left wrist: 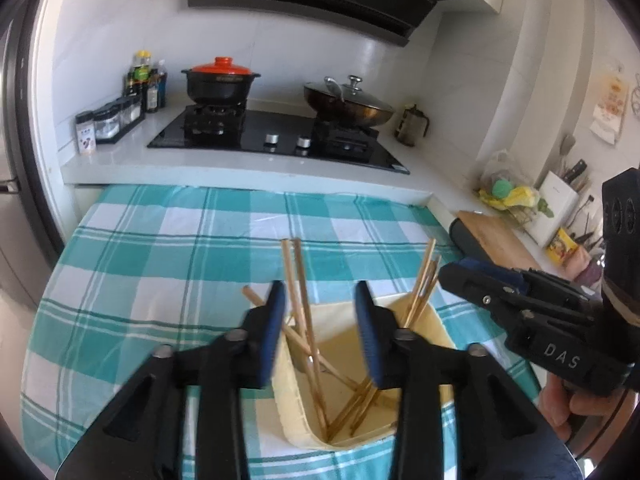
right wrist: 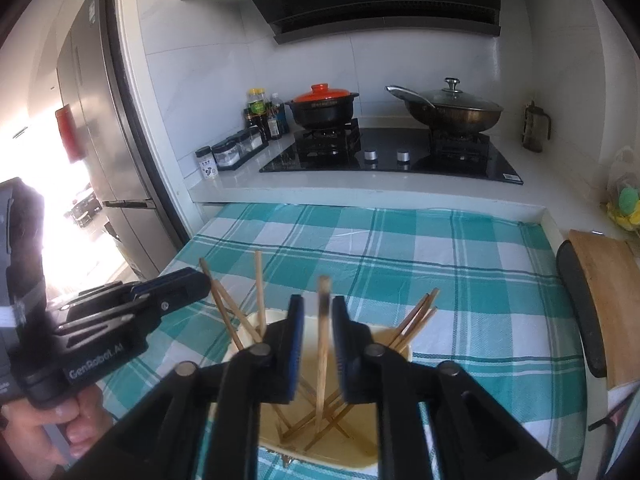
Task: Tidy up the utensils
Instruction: 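Open both tools to drop the chopsticks into the basket, then withdraw both tools toward the last steel spoon and chopstick, then grasp the steel spoon with the left tool while the right tool grasps the chopstick, then lift and carry the spoon and chopstick over the cream basket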
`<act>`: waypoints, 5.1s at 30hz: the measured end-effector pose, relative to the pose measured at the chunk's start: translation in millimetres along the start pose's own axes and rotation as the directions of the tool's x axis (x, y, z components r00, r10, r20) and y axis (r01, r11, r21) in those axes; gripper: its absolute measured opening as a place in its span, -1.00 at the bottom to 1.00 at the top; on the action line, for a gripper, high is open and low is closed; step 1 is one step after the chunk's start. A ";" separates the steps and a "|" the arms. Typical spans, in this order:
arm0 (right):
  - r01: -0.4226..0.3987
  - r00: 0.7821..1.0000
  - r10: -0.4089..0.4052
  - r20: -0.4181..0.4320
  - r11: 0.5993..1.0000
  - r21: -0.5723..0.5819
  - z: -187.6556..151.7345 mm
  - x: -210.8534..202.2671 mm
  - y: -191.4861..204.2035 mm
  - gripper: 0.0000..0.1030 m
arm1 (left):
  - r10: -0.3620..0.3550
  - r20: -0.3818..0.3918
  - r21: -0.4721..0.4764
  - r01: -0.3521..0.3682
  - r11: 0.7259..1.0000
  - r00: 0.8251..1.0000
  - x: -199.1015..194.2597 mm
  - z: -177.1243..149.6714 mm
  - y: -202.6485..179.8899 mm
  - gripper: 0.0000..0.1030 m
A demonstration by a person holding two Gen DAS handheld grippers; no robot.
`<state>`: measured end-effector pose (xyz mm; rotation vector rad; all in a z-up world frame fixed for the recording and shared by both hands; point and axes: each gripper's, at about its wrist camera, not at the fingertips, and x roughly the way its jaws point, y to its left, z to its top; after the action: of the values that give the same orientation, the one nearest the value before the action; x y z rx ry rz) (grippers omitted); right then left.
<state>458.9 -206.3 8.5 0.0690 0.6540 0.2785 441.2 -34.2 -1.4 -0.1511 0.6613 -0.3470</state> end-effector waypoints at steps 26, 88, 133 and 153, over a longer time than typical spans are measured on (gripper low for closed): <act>0.243 0.960 -0.234 0.157 0.969 -0.044 -154.9 -162.5 11.7 0.63 | 0.379 0.091 0.020 -0.382 0.924 0.921 -123.8 -117.8 -29.3 0.99; 0.203 0.925 -0.201 -0.323 0.979 -0.026 -311.3 -90.2 21.2 -0.78 | 0.076 -0.302 0.244 0.000 0.970 0.950 -23.2 -226.0 -68.8 0.98; 0.001 0.989 0.000 0.145 1.000 -0.007 -143.4 -172.8 24.3 -0.87 | -0.044 -0.014 0.220 0.046 0.974 0.999 -115.5 -112.7 -58.7 -0.92; 0.072 0.922 -0.033 0.387 0.994 -0.087 -7.9 -188.6 49.4 -0.87 | -0.007 0.176 0.152 -0.020 0.988 0.984 -119.2 10.8 -41.5 -0.92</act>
<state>299.6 -211.3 121.1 0.0088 0.2484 0.2363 349.4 -29.4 85.6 -0.0326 0.4585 -0.3725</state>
